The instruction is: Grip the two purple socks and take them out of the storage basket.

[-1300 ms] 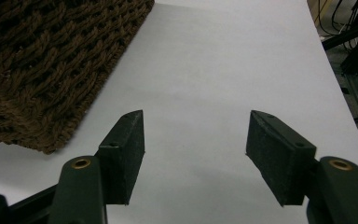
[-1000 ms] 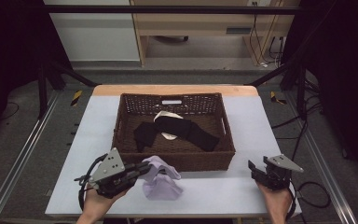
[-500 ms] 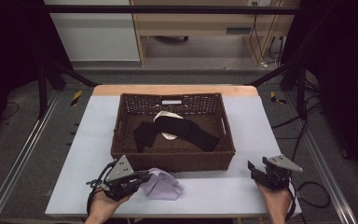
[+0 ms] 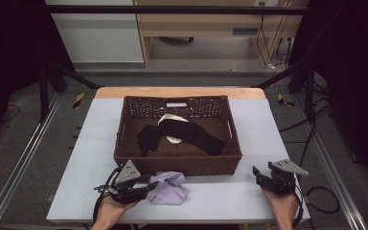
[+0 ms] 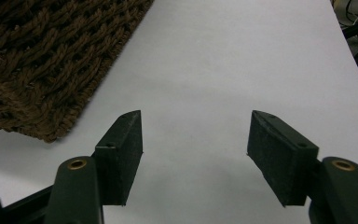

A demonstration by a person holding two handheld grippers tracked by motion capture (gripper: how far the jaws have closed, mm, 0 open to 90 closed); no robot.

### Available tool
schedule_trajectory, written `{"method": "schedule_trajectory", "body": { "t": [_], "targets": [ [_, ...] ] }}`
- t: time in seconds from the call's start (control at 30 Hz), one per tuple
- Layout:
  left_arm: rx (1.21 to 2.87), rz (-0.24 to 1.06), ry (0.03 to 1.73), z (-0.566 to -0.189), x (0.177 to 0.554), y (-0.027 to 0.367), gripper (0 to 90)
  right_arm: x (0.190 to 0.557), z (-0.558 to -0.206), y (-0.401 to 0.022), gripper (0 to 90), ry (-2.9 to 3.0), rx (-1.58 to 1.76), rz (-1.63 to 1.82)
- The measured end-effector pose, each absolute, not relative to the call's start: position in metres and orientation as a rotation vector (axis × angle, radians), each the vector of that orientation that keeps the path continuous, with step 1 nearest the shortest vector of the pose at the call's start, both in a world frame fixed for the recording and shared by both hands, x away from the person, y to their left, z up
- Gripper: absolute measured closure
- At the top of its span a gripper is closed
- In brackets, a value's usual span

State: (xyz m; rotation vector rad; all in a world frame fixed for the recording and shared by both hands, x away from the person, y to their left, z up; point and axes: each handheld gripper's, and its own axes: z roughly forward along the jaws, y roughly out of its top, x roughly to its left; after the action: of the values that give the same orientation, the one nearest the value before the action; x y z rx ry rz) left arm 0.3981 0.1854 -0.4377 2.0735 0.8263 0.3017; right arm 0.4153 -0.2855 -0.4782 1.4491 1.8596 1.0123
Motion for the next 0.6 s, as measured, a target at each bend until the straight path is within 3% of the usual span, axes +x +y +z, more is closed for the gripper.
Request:
{"method": "schedule_trajectory", "body": {
  "t": [0.13,0.6],
  "targets": [
    [2.04,0.316,0.861,-0.434,0.396,0.194,49.4,0.414,-0.478,-0.287,34.4,1.856,1.457,1.015],
    [1.966,0.432,0.996,-0.435,0.391,0.242,42.1,0.414,-0.479,-0.288,31.7,1.847,1.46,1.007]
  ]
}}
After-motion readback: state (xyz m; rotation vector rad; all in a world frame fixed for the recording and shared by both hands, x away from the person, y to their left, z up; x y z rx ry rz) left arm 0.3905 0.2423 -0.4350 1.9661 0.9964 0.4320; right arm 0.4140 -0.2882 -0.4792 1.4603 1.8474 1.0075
